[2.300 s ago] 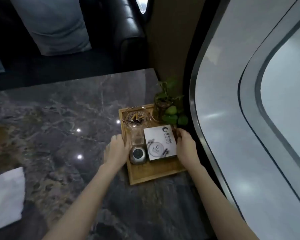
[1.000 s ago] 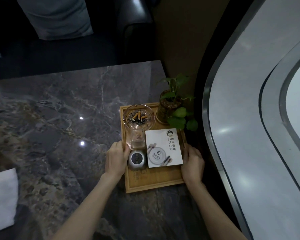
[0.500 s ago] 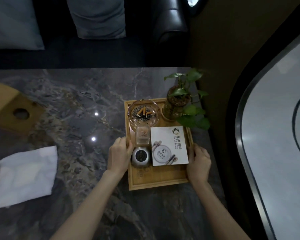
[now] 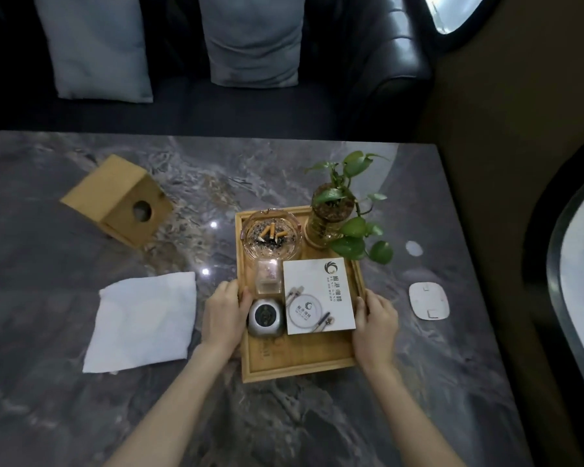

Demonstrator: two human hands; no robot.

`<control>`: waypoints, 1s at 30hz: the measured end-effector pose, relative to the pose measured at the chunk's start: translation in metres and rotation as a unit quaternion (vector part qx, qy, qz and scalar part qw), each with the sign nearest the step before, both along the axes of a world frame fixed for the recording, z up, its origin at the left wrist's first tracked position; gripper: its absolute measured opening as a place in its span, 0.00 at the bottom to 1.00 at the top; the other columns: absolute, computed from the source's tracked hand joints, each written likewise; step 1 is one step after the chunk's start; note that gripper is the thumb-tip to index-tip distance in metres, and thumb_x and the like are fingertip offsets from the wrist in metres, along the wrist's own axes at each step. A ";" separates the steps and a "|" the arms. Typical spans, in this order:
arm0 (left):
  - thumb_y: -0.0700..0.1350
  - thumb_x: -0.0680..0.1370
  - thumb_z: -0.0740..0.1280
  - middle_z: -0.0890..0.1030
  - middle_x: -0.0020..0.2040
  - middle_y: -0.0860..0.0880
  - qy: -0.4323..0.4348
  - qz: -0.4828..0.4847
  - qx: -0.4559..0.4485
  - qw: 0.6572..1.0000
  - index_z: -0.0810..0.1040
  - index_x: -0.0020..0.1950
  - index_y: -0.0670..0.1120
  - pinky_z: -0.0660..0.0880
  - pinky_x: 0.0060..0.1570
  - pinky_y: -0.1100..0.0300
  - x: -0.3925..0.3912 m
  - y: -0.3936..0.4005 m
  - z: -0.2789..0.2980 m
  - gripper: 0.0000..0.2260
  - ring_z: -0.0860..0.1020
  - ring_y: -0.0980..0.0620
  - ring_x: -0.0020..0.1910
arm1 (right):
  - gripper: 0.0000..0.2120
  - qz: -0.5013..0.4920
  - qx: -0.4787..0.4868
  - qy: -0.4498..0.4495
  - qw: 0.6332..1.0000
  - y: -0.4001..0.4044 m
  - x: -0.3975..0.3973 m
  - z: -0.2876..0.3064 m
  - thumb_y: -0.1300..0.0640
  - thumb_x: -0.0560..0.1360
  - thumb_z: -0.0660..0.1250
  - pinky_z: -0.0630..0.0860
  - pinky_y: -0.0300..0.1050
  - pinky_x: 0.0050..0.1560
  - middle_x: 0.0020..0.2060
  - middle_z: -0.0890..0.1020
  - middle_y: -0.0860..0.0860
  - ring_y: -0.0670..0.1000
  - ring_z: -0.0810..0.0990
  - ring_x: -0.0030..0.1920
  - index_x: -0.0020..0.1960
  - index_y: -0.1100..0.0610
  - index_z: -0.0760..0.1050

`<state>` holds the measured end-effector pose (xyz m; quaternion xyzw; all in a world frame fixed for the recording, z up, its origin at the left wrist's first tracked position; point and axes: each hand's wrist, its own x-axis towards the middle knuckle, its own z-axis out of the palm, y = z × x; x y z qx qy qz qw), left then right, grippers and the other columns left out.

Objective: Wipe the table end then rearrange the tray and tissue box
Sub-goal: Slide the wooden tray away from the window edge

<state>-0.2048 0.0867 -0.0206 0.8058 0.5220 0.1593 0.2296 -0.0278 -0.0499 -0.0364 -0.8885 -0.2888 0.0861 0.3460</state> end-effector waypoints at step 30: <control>0.46 0.78 0.59 0.78 0.43 0.37 0.100 -0.035 -0.049 0.993 0.77 0.41 0.37 0.64 0.37 0.54 -0.023 0.038 -0.009 0.15 0.76 0.39 0.41 | 0.13 -0.068 -0.115 -0.014 0.991 0.015 -0.049 -0.012 0.60 0.75 0.66 0.70 0.51 0.58 0.52 0.83 0.60 0.60 0.79 0.53 0.57 0.63 0.78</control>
